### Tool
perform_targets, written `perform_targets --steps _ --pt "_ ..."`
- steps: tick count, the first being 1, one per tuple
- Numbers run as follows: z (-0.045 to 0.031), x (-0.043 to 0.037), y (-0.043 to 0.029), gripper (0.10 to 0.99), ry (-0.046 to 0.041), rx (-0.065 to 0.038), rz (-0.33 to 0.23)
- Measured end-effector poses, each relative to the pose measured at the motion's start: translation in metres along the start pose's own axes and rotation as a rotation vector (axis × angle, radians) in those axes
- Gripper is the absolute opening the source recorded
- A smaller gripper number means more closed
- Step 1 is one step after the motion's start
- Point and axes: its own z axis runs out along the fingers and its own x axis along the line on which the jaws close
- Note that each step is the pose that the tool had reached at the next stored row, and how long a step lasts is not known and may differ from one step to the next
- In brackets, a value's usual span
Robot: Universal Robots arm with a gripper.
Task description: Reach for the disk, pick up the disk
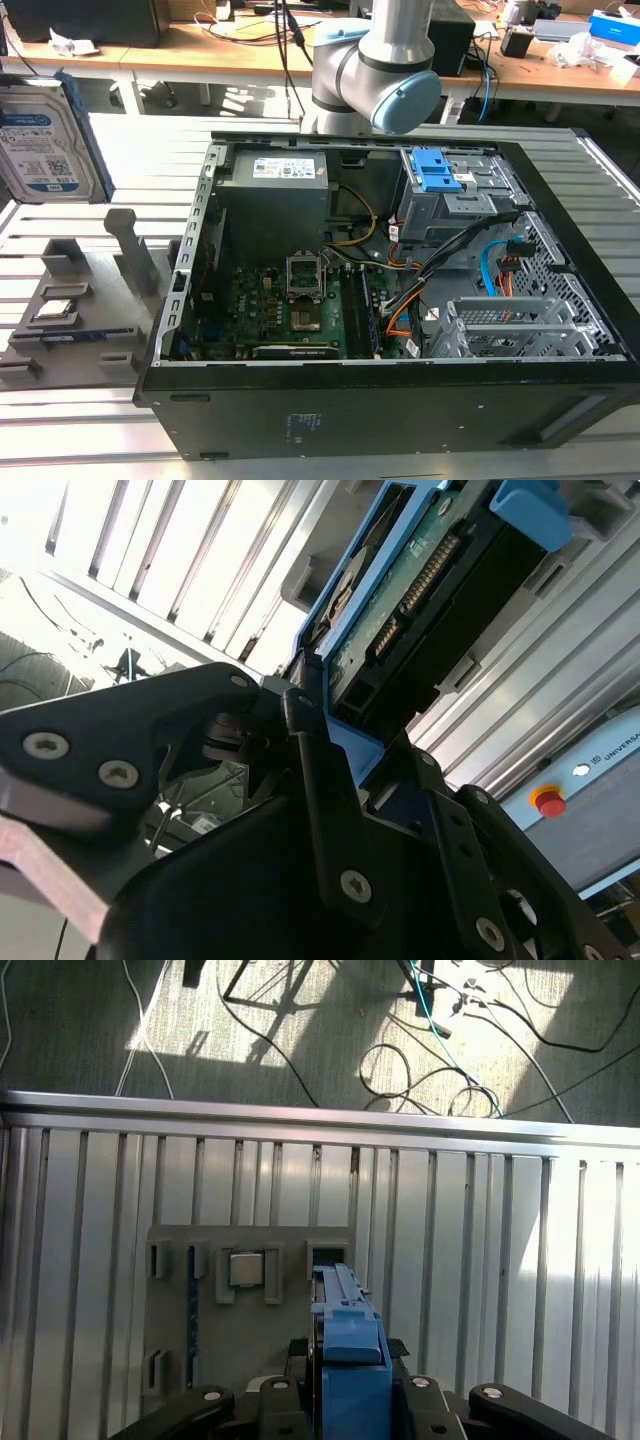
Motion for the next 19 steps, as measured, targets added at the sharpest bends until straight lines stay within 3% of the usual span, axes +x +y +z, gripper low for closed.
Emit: perform_targets --steps 13,19 --pt "-0.0272 0.0001 0.0013 0.369 0.0000 -0.001 0.000" --pt "-0.0361 0.0001 0.0017 0.369 0.0000 -0.001 0.000"
